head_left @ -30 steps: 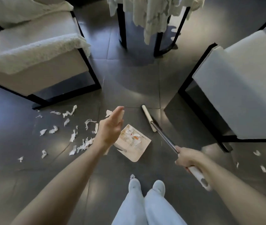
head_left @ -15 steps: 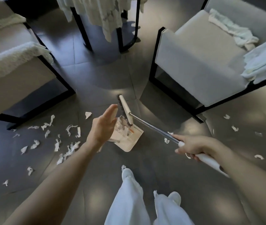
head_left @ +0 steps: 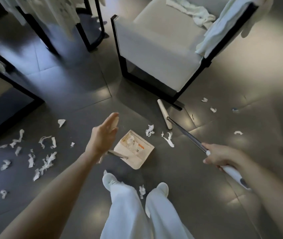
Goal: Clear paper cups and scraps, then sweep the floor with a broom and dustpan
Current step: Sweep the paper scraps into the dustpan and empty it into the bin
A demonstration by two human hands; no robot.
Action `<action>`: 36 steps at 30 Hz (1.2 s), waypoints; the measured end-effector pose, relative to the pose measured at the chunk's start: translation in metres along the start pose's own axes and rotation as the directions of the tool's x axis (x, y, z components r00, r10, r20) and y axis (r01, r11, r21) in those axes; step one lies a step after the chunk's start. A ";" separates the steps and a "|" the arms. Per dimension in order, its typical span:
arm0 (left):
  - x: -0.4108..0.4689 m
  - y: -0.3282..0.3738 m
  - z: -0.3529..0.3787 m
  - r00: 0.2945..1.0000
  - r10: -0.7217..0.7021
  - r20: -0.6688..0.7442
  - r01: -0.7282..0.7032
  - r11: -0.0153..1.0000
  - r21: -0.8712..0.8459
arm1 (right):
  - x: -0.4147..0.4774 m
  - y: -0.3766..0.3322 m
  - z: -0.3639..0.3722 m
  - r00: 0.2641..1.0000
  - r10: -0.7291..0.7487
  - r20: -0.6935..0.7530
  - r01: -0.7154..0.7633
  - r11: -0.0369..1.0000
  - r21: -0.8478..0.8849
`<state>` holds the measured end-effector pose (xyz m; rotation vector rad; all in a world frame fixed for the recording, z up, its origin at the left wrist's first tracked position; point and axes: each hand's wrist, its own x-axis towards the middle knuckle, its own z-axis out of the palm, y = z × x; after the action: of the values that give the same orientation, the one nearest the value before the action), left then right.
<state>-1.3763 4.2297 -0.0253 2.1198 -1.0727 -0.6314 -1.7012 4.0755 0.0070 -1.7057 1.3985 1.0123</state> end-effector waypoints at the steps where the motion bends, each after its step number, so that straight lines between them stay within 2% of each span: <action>1: -0.002 0.008 0.007 0.999 0.032 0.006 -0.032 0.999 0.015 | 0.002 0.008 0.005 1.000 0.019 0.009 -0.019 1.000 0.008; 4: -0.003 0.028 0.026 0.993 0.096 0.061 -0.100 0.993 0.064 | 0.004 0.019 0.019 0.997 0.042 0.062 -0.043 0.999 0.025; 7: 0.004 0.044 0.039 0.987 0.123 0.105 -0.134 0.985 0.108 | 0.006 0.018 0.033 0.993 0.013 0.114 -0.029 0.989 0.144; 14: 0.011 0.037 0.036 0.995 0.065 0.069 -0.073 0.991 0.114 | 0.011 -0.015 0.052 0.981 -0.091 0.172 0.054 0.976 0.210; 19: 0.016 0.031 0.032 0.996 0.064 0.057 -0.069 0.992 0.105 | 0.003 -0.030 0.062 0.972 -0.115 0.207 0.046 0.950 0.309; 24: 0.025 0.022 0.024 0.994 0.027 0.106 -0.031 0.999 0.039 | -0.018 -0.038 0.065 0.980 -0.067 0.188 -0.023 0.896 0.443; 27: 0.027 0.014 0.010 0.984 0.086 0.157 -0.092 0.995 0.030 | -0.035 -0.050 0.074 0.989 -0.027 0.147 -0.051 0.866 0.497; 32: 0.025 -0.011 -0.026 0.959 0.098 0.267 -0.105 0.994 0.012 | -0.053 -0.083 0.085 0.995 0.058 0.086 -0.096 0.833 0.544; 36: 0.024 -0.035 -0.056 0.964 0.132 0.232 -0.141 0.990 0.024 | -0.047 -0.117 0.082 0.995 0.078 0.065 -0.100 0.847 0.523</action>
<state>-1.3082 4.2446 -0.0174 2.0204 -1.3555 -0.8094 -1.6023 4.1888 0.0165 -1.2139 1.5622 0.6214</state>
